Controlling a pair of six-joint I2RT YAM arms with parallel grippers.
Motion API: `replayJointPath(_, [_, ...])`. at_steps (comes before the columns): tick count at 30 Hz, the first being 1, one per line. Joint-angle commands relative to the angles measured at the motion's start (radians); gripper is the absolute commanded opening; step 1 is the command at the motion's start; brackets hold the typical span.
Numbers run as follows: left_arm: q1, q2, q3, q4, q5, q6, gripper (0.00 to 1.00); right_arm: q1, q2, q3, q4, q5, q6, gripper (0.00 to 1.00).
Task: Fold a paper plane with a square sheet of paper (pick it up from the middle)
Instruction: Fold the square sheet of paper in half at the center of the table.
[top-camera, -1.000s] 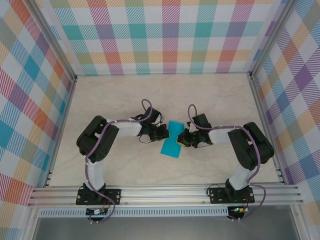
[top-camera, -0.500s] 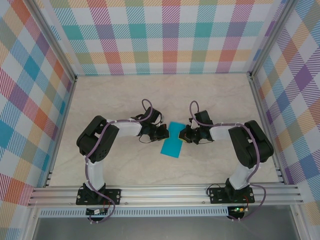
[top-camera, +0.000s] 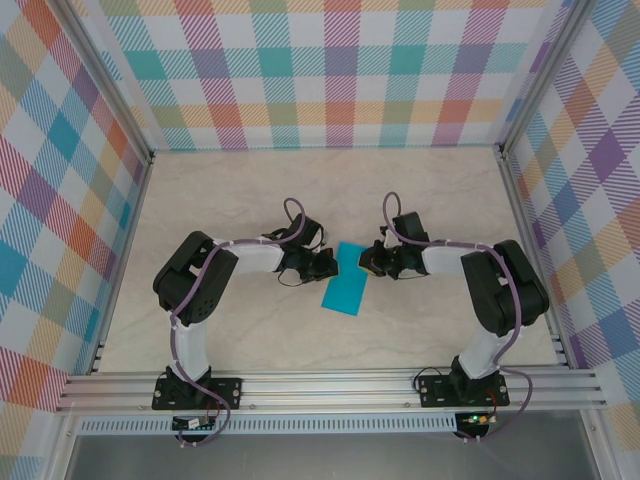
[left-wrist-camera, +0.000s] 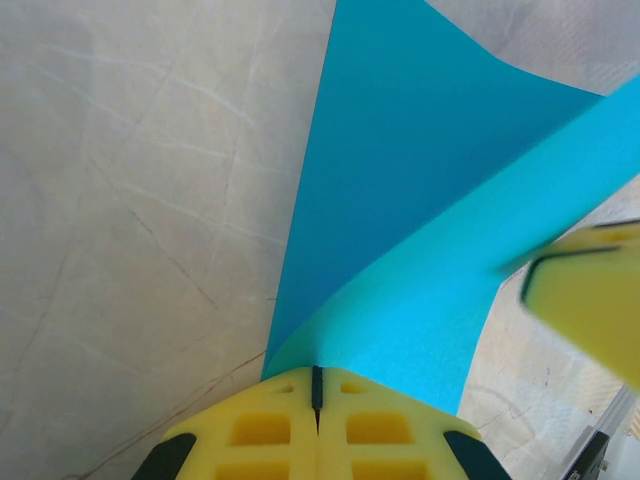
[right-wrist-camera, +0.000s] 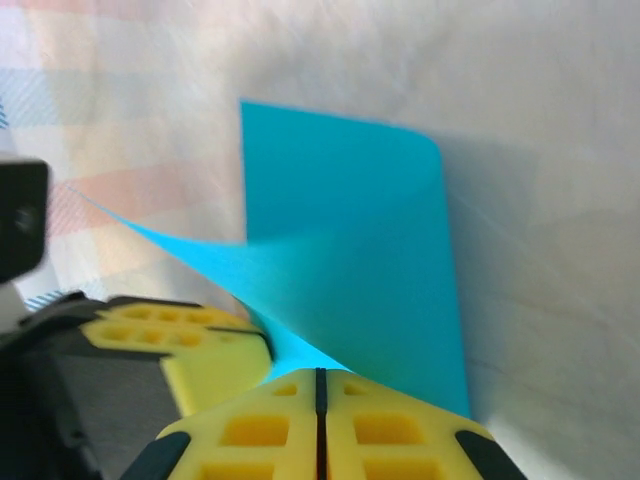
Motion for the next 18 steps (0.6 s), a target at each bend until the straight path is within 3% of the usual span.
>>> replayJointPath(1, [-0.004,0.055,-0.031,-0.157,-0.098,0.022,0.0,-0.015,0.058,0.023,-0.003,-0.028,-0.022,0.07])
replayJointPath(8, [-0.004,0.052,-0.033,-0.164,-0.103,0.028,0.0,-0.028,0.108,0.007,0.01,-0.008,-0.022,0.07])
replayJointPath(18, [-0.004,0.055,-0.025,-0.172,-0.101,0.033,0.0,-0.053,0.055,0.082,-0.053,-0.032,-0.048,0.08])
